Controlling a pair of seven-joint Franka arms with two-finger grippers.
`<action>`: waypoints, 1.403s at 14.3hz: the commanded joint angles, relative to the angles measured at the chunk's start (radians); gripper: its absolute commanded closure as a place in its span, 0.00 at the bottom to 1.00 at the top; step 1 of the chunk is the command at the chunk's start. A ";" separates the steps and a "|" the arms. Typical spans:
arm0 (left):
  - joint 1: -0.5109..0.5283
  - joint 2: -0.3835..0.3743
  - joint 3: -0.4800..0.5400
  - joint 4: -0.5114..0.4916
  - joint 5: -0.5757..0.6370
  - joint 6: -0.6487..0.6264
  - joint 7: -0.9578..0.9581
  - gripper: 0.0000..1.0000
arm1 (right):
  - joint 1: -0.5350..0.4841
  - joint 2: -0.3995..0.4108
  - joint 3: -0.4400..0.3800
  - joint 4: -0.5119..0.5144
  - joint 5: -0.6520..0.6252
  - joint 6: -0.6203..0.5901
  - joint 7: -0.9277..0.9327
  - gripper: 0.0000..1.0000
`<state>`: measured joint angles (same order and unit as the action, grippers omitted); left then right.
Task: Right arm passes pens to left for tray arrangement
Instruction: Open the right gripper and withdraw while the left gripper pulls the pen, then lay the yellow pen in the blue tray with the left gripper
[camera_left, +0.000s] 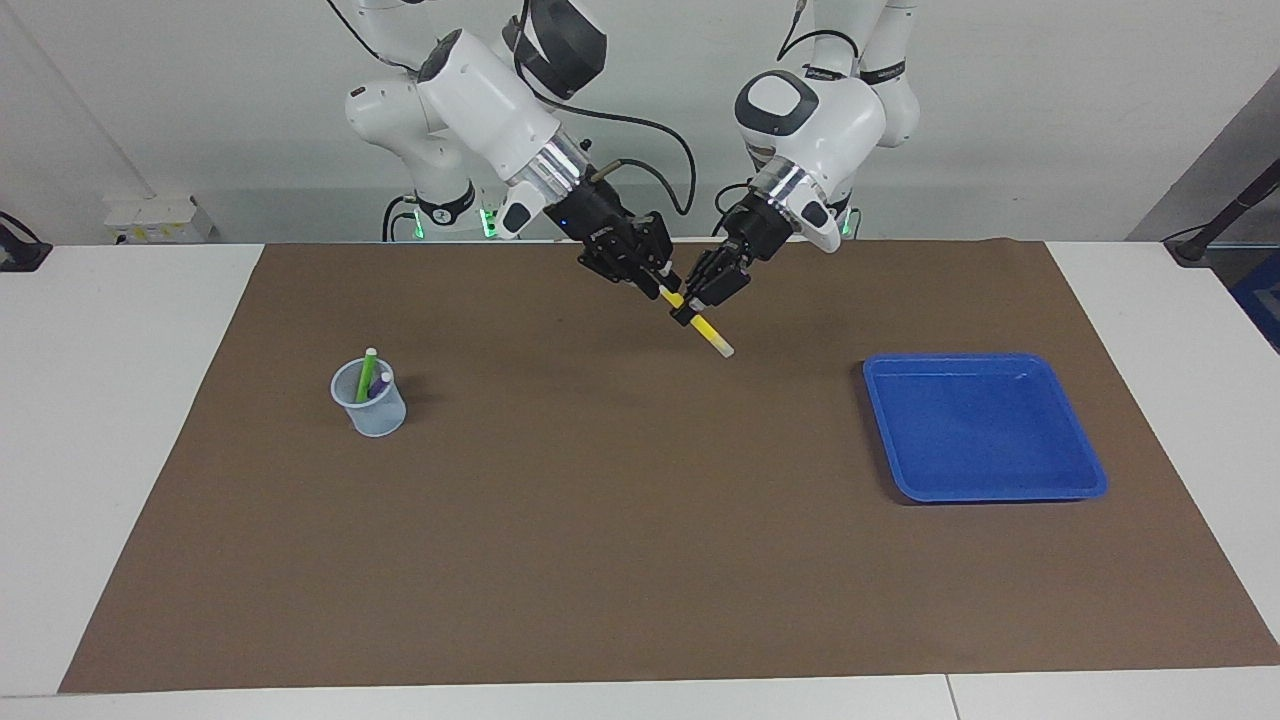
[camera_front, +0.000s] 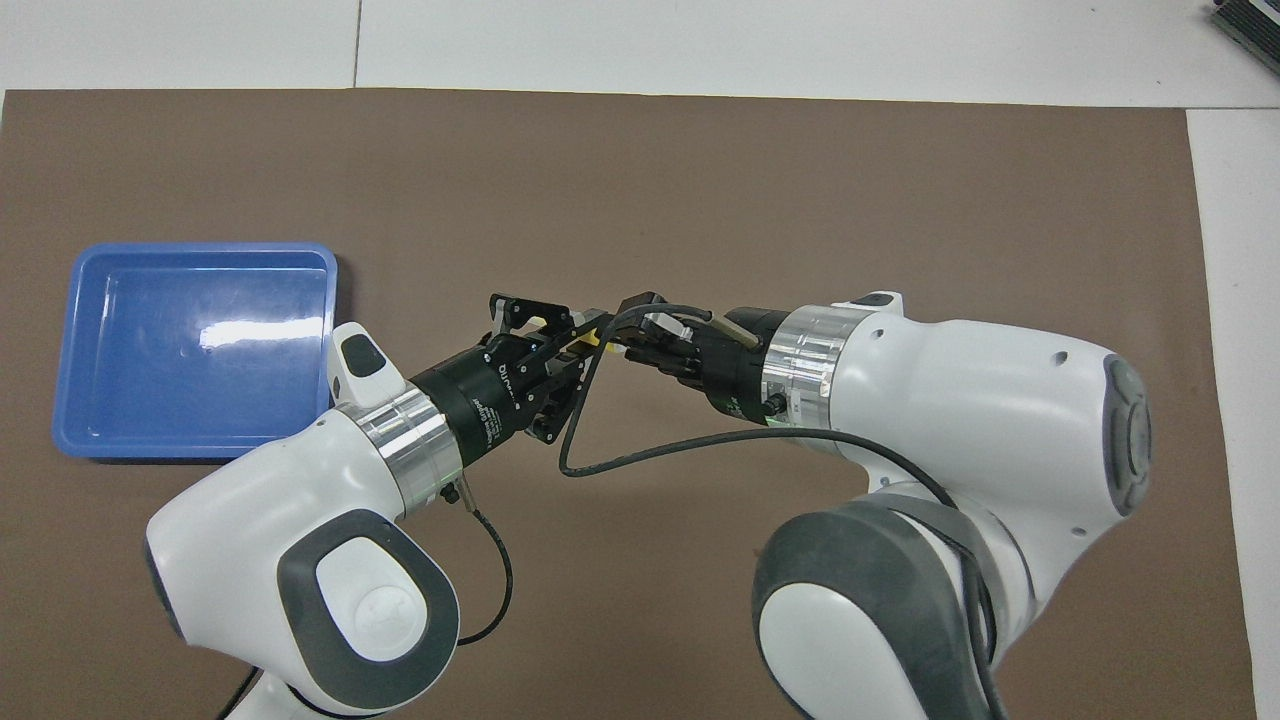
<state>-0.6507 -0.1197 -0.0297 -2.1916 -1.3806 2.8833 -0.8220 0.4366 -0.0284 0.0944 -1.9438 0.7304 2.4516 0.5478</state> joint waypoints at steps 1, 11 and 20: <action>0.008 -0.018 0.013 -0.017 -0.008 -0.047 0.063 1.00 | -0.018 -0.004 -0.004 0.014 0.014 -0.057 -0.012 0.00; 0.273 -0.037 0.014 0.018 0.515 -0.537 0.125 1.00 | -0.222 -0.050 -0.004 0.002 -0.517 -0.514 -0.615 0.00; 0.434 -0.034 0.016 0.085 0.874 -0.846 0.383 1.00 | -0.370 -0.064 -0.001 -0.150 -0.803 -0.439 -0.976 0.00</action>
<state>-0.2520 -0.1490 -0.0080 -2.1230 -0.5739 2.0993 -0.5013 0.1040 -0.0805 0.0794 -2.0327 -0.0414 1.9566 -0.3708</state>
